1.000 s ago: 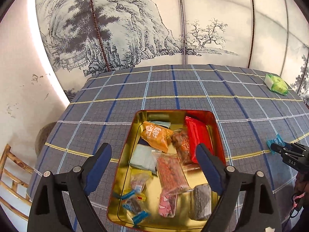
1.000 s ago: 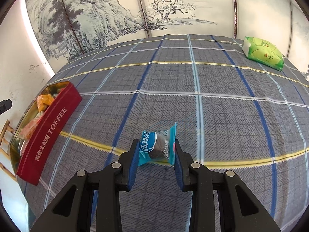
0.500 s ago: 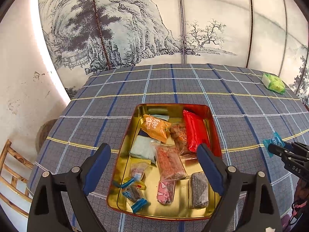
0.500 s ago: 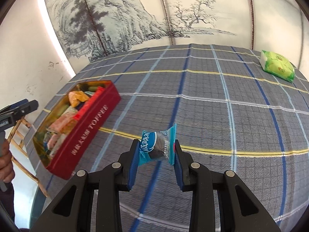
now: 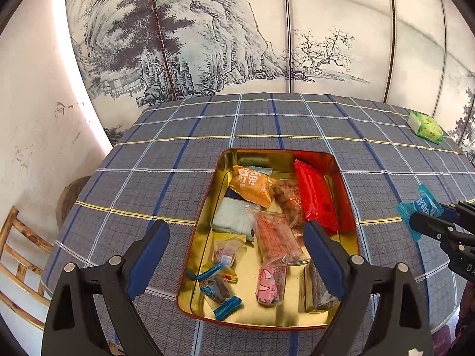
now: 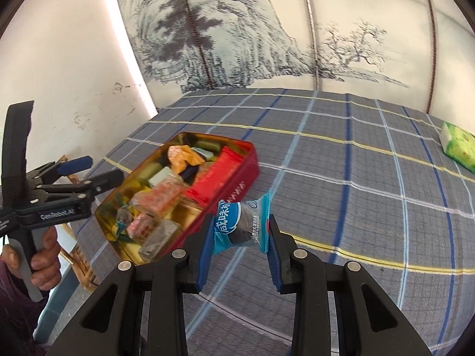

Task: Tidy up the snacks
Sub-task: 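Carry the blue candy into the gold tray and open the right gripper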

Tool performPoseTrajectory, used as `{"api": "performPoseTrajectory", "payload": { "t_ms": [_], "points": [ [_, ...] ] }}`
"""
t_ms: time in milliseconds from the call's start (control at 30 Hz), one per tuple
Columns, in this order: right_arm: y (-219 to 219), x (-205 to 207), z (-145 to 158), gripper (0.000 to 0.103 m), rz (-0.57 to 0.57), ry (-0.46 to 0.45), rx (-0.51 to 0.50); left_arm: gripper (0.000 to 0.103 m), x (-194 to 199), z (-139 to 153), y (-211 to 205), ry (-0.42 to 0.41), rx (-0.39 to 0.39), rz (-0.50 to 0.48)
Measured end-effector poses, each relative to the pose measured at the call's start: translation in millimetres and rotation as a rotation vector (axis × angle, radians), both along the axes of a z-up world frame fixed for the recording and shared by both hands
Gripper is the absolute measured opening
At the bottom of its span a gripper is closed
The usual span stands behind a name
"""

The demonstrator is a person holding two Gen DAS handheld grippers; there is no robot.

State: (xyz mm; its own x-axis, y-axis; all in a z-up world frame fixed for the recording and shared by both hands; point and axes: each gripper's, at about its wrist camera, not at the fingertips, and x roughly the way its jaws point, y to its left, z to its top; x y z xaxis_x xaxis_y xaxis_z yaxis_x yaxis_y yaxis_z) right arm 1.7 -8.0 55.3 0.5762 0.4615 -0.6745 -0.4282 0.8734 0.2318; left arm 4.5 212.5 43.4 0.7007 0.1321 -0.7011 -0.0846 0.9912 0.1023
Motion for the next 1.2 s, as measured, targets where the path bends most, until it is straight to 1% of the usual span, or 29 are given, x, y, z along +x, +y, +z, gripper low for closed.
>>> {"api": "performPoseTrajectory", "payload": {
  "t_ms": [567,900,1100,1200],
  "points": [
    [58.3,8.8,6.3,0.034,0.108,0.003,-0.011,0.089,-2.6,-10.3,30.2,0.011,-0.034,0.047],
    [78.3,22.4,-0.8,0.034,0.128,0.026,-0.012,0.089,-3.6,-15.3,44.9,-0.001,-0.038,0.076],
    [87.0,29.8,-6.5,0.034,0.135,0.04,-0.015,0.089,-5.9,-16.9,55.8,-0.015,-0.053,0.093],
    [91.2,32.1,-9.6,0.034,0.139,0.047,-0.018,0.089,-6.7,-16.7,62.3,-0.021,-0.075,0.1]
  ]
}}
